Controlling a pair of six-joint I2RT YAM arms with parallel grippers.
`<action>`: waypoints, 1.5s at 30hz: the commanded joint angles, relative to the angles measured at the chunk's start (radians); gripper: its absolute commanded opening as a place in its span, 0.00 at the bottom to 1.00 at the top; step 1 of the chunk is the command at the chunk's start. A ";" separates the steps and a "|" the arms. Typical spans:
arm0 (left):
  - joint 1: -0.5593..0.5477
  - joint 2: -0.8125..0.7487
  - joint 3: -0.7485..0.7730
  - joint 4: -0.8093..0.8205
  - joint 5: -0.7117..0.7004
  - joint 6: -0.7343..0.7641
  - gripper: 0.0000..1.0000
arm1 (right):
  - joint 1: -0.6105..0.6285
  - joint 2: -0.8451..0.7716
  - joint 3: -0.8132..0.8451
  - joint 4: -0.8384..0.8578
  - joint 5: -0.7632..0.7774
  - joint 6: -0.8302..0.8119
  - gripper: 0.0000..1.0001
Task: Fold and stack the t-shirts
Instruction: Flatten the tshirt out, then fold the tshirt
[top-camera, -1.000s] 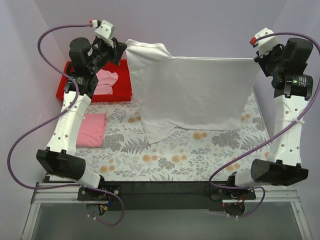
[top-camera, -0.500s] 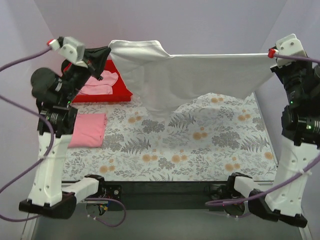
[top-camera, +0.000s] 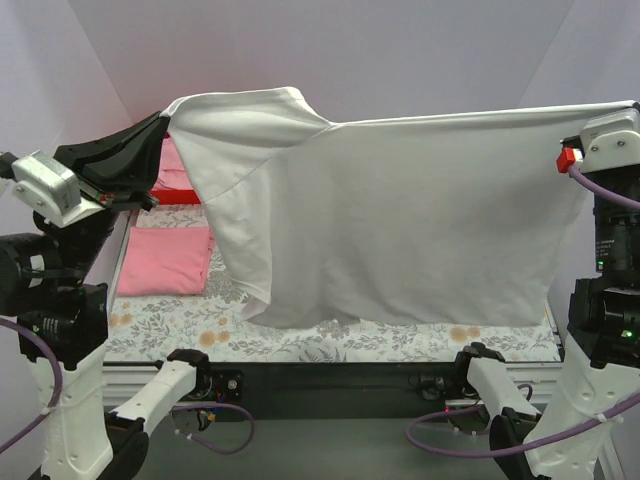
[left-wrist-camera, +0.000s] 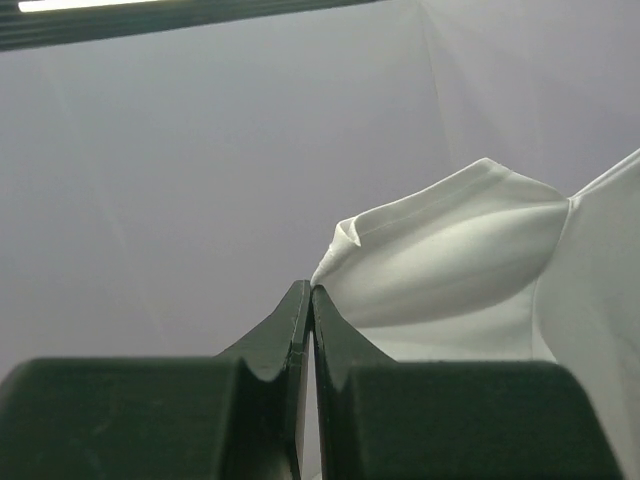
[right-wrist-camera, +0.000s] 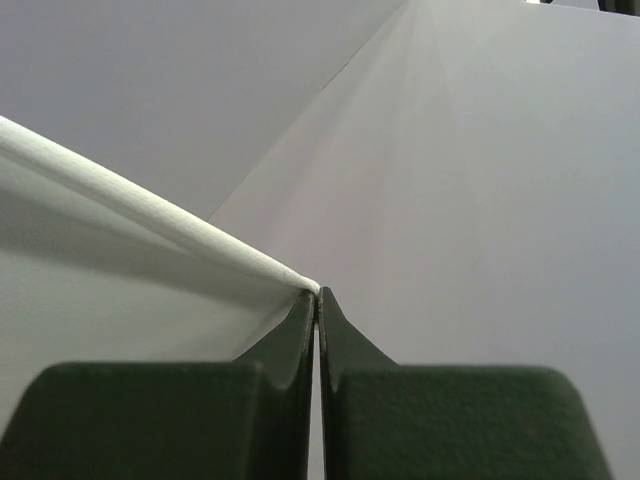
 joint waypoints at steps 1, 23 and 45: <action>0.008 0.023 -0.091 -0.084 -0.023 0.030 0.00 | -0.006 0.018 -0.131 0.063 -0.004 -0.080 0.01; 0.003 0.769 -0.470 0.291 0.095 0.001 0.00 | -0.006 0.514 -0.888 0.443 -0.172 -0.201 0.01; -0.029 1.080 -0.268 0.289 0.146 0.098 0.00 | -0.006 0.917 -0.610 0.420 -0.139 -0.236 0.01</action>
